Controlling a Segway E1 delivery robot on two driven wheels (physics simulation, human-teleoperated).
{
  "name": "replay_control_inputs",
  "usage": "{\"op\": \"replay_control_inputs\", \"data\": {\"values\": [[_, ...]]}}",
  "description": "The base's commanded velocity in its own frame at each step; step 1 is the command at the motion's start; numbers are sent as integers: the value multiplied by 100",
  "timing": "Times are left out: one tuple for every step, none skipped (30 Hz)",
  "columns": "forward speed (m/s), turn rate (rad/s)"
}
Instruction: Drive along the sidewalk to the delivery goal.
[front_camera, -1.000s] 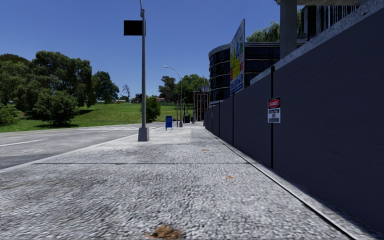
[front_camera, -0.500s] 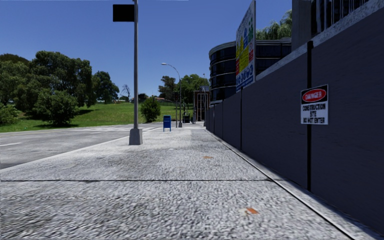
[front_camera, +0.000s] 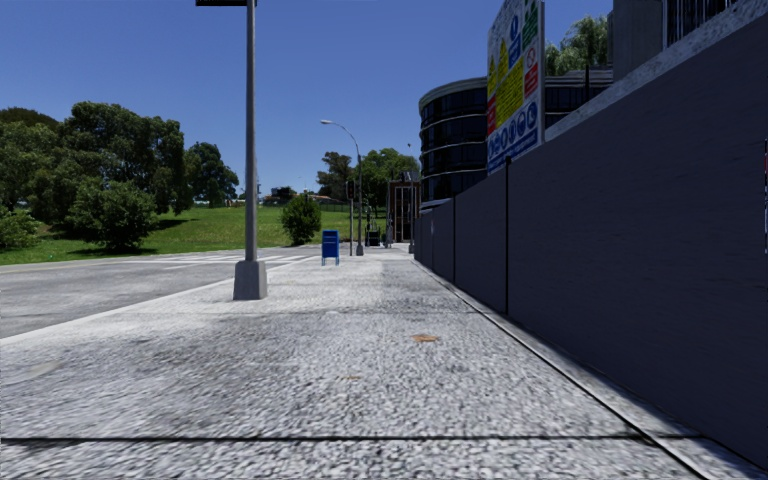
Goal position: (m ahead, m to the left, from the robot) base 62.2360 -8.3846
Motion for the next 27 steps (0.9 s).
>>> {"op": "replay_control_inputs", "data": {"values": [[198, 0], [200, 0], [200, 0], [200, 0], [200, 0], [200, 0], [200, 0], [200, 0], [200, 0], [200, 0], [200, 0], [200, 0], [200, 0], [200, 0], [200, 0], [200, 0], [200, 0], [200, 0], [200, 0], [200, 0], [200, 0], [200, 0], [200, 0], [200, 0], [200, 0], [200, 0], [200, 0]]}}
